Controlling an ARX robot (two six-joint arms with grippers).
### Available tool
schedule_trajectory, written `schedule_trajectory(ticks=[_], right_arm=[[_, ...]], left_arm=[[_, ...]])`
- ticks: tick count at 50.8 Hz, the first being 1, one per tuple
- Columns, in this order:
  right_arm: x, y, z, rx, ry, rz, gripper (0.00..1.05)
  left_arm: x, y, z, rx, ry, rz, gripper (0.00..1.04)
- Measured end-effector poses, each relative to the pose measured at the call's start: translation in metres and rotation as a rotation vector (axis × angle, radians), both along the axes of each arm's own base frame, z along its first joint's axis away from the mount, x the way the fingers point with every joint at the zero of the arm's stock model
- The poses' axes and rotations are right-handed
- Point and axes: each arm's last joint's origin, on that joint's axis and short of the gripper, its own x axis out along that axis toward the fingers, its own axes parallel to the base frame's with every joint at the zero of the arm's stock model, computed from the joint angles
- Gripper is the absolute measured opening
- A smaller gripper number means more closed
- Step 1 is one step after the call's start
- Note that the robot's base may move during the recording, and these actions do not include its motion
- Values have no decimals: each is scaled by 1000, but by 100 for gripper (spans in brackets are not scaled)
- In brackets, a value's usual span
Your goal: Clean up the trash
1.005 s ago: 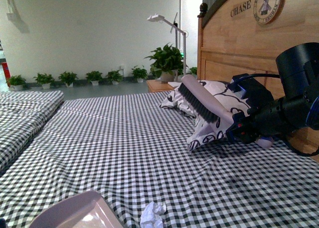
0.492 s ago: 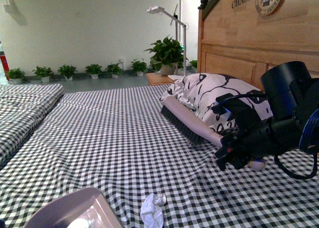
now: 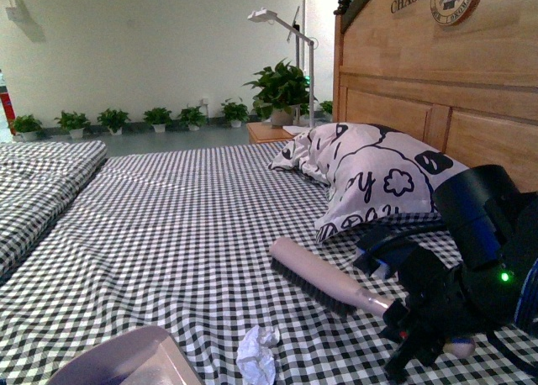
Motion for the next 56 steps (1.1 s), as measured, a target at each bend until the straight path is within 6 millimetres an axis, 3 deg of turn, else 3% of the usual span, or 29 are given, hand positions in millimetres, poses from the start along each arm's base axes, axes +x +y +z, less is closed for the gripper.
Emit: schedule_trajectory(ticks=[18, 31, 40, 47, 56], right_arm=[[-47, 18, -30, -84, 97, 137, 18], [-76, 33, -15, -30, 134, 260, 18], [-102, 46, 12, 152, 273, 389, 18], [-100, 50, 34, 240, 257, 395, 18], [-59, 36, 54, 250, 105, 252, 18]], left_arm=[[-1, -1, 0, -22, 20, -8, 24], [-1, -1, 0, -26, 24, -9, 24], [-1, -1, 0, -28, 23, -10, 24], [-1, -1, 0, -29, 23, -10, 24], [-1, -1, 0, -33, 21, -9, 24]])
